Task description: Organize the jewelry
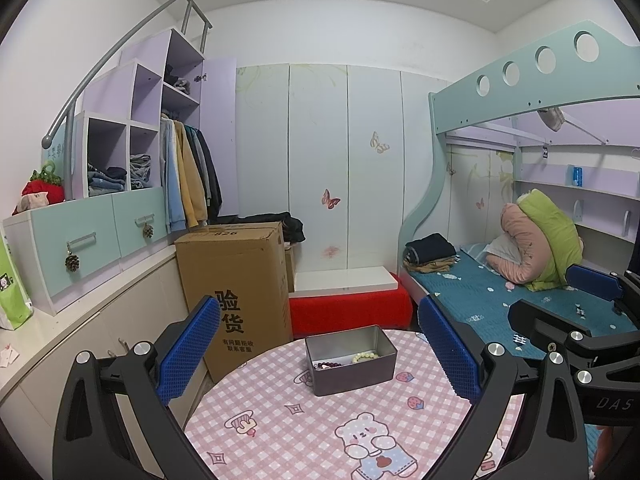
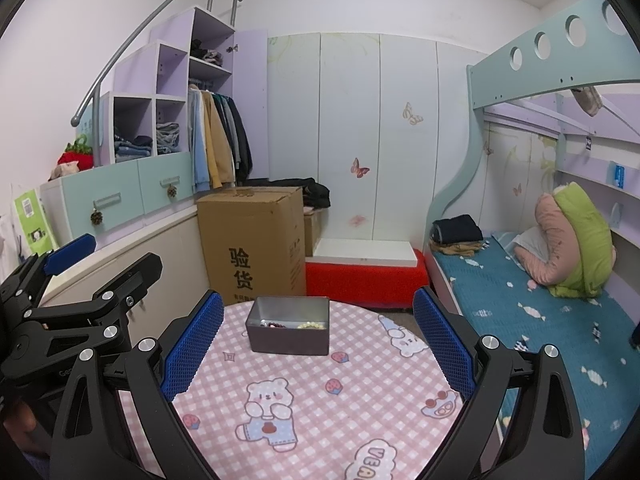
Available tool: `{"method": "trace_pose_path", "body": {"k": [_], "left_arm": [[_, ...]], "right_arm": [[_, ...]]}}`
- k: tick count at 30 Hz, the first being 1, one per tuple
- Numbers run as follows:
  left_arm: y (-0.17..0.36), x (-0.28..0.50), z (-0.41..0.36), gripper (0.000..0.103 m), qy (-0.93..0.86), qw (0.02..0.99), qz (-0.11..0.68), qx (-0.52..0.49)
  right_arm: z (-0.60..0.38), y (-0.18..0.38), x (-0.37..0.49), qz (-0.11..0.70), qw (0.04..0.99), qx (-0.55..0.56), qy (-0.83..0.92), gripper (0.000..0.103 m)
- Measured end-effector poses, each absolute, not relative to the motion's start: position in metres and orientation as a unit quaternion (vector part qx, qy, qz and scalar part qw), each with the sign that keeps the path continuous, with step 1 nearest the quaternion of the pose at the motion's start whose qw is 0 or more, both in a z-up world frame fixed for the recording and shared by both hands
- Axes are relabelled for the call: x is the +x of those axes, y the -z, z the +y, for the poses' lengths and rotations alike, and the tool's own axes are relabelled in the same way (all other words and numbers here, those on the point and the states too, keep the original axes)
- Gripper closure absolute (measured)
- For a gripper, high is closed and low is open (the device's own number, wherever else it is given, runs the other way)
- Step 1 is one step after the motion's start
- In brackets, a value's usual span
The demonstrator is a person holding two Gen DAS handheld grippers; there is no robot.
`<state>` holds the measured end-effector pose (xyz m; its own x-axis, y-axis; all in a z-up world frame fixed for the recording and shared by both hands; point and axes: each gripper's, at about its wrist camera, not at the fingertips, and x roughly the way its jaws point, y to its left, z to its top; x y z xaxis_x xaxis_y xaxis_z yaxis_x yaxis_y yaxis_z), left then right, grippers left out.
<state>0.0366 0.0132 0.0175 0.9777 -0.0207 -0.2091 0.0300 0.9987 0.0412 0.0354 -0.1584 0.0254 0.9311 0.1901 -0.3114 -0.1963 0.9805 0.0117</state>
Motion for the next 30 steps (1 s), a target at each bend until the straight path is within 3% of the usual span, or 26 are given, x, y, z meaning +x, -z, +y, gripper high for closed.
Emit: {"method": "trace_pose_path", "body": {"k": [30], "left_arm": [[-0.0110, 0.0410, 0.0146, 0.007, 0.015, 0.994, 0.111, 0.022]], "right_arm": [[-0.1578, -0.0220, 0.0364, 0.162, 0.982, -0.009, -0.097, 0.010]]}}
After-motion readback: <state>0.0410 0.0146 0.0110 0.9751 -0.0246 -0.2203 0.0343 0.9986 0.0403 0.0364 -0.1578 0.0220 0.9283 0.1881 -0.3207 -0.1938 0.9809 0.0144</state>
